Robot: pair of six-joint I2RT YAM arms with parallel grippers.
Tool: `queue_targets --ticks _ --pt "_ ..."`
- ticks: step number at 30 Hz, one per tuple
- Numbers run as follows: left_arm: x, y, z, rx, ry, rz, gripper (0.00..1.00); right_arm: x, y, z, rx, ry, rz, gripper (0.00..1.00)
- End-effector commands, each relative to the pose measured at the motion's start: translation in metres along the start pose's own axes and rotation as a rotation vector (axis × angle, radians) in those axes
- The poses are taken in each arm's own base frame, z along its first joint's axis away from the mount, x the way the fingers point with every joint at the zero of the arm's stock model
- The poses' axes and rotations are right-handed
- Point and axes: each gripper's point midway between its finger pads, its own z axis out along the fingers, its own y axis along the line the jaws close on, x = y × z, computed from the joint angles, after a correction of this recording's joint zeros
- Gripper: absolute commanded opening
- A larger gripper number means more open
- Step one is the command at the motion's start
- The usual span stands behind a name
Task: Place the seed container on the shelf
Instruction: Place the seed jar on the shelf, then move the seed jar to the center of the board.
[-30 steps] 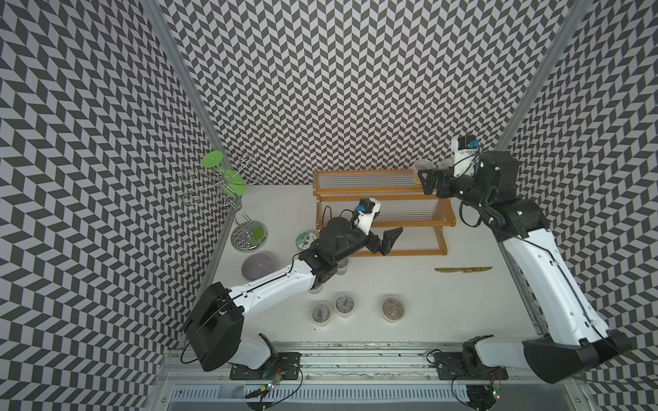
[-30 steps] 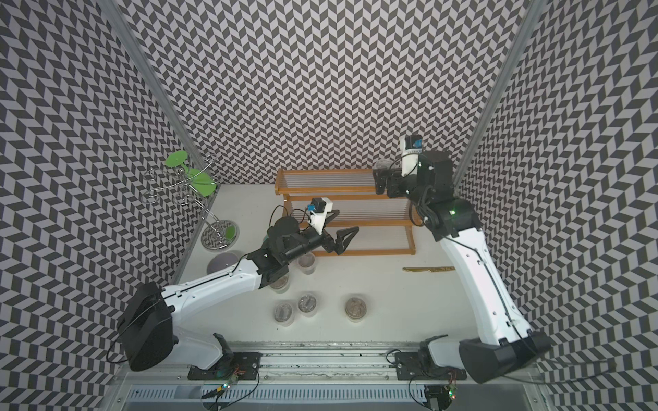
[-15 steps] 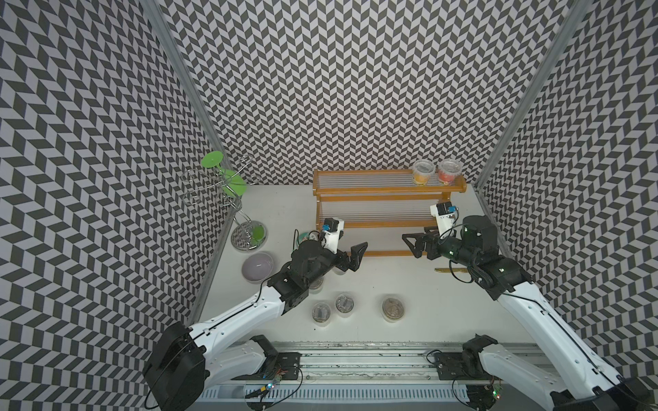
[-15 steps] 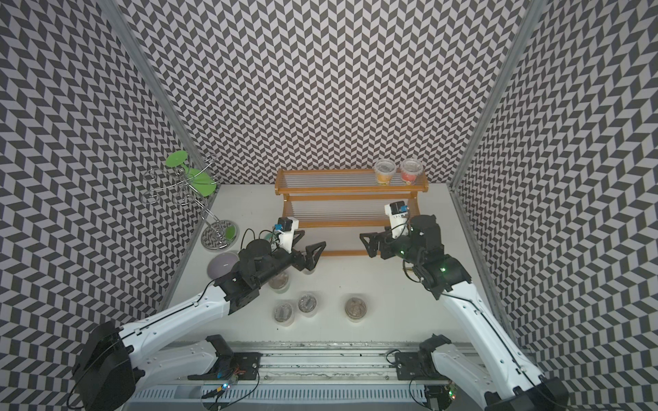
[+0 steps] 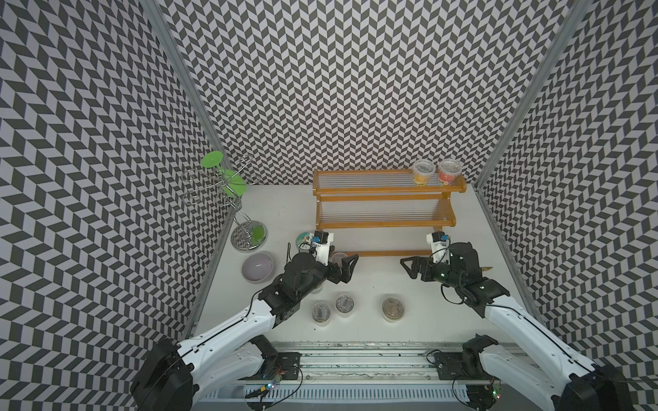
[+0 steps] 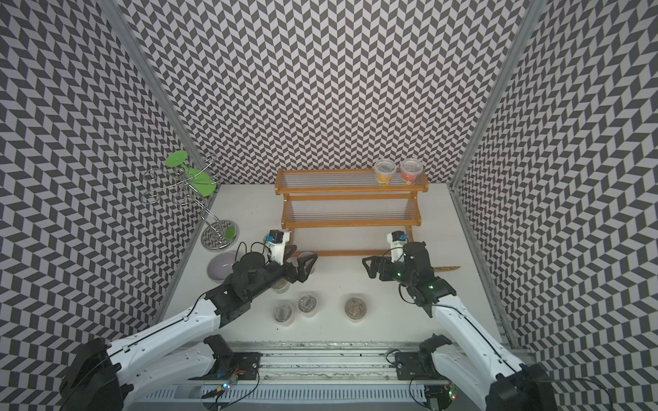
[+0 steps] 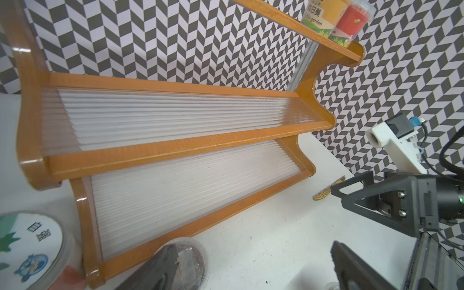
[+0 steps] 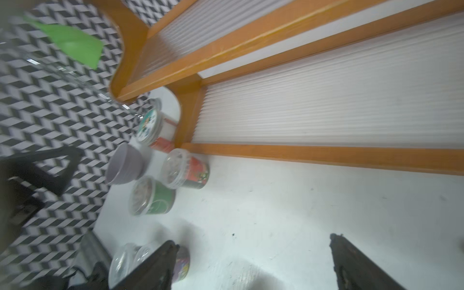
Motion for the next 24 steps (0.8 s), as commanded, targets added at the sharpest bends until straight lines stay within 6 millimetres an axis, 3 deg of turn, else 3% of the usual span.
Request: queue_targets --ticks 1,6,11,16,20,24 --pt "0.008 0.019 -0.012 -0.084 0.001 -0.055 0.99 -0.009 0.044 0.002 -0.211 -0.032 -0.079 0.92" --pt "0.021 0.042 -0.032 -0.177 -0.009 -0.141 0.99 0.009 0.059 0.016 -0.133 0.001 -0.205 0.87" --pt "0.037 0.058 -0.047 -0.257 0.018 -0.228 1.0 0.045 0.092 0.034 -0.128 0.073 -0.327 0.79" --pt "0.053 0.077 -0.061 -0.377 0.066 -0.295 1.0 0.084 0.132 0.043 -0.138 0.071 -0.533 0.79" --pt "0.05 0.08 -0.067 -0.394 0.053 -0.285 0.99 0.102 0.162 0.048 -0.197 0.026 -0.665 0.81" --pt "0.043 0.08 -0.069 -0.401 0.038 -0.271 1.0 0.116 0.173 0.057 -0.218 0.001 -0.786 0.81"
